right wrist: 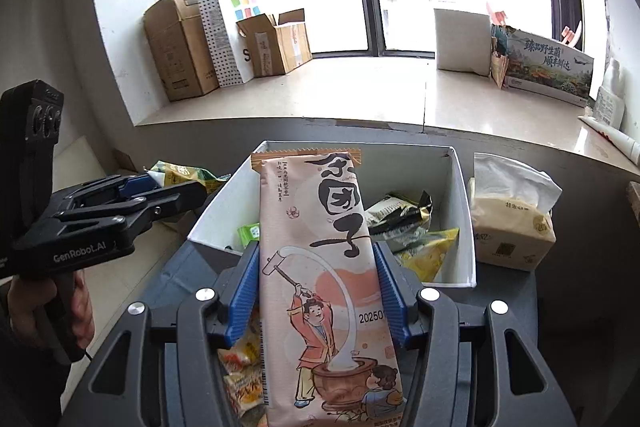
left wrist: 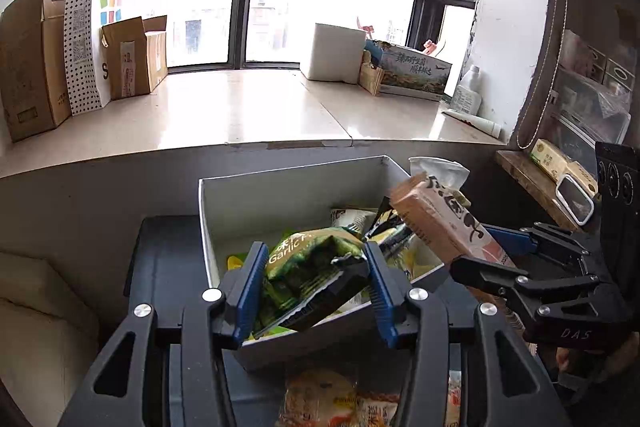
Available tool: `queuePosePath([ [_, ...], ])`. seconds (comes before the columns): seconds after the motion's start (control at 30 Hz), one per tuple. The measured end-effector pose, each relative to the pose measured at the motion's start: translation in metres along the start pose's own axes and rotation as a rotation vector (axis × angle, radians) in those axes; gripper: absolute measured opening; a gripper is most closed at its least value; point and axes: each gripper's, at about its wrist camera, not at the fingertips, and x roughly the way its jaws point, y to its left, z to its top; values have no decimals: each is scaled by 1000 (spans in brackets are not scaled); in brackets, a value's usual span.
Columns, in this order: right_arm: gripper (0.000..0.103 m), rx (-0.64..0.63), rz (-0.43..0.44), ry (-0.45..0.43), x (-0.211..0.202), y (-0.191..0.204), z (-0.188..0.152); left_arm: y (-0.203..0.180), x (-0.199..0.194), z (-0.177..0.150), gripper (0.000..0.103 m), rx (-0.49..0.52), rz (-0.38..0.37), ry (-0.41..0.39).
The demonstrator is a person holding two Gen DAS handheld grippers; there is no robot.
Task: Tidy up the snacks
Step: 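Release the pink bag and garlic snack into the white box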
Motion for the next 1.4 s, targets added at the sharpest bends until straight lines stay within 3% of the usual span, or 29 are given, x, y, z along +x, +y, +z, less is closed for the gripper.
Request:
queuePosePath([
  [0.17, 59, 49, -35, 35, 44, -12, 39, 8, 39, 19, 53, -19, 32, 39],
  [0.27, 59, 138, 17, 54, 66, -24, 51, 14, 52, 22, 53, -21, 36, 51],
  [0.43, 59, 198, 25, 91, 96, -27, 57, 26, 71, 17, 54, -14, 77, 77],
  [0.53, 62, 236, 18, 108, 108, -31, 56, 37, 79, 13, 57, -35, 54, 94],
  [0.57, 73, 242, 15, 111, 112, -32, 57, 41, 82, 11, 62, -44, 41, 107],
  [0.6, 98, 244, 14, 112, 115, -32, 58, 44, 84, 11, 77, -52, 39, 118],
  [0.63, 103, 242, 7, 111, 117, -32, 59, 46, 84, 9, 94, -60, 51, 115],
  [0.7, 103, 241, -21, 96, 115, -33, 60, 51, 83, 6, 103, -82, 48, 99],
  [0.8, 103, 241, -15, 88, 112, -34, 60, 54, 83, 4, 103, -107, 26, 105],
  [1.13, 103, 207, 18, 11, 78, -21, 52, 42, 76, 0, 103, -71, 76, 116],
  [1.23, 103, 183, 34, -17, 57, -11, 43, 28, 56, -3, 103, -19, 103, 80],
  [1.4, 103, 133, 91, -49, 12, -7, 18, 10, 8, -14, 103, -1, 68, 28],
])
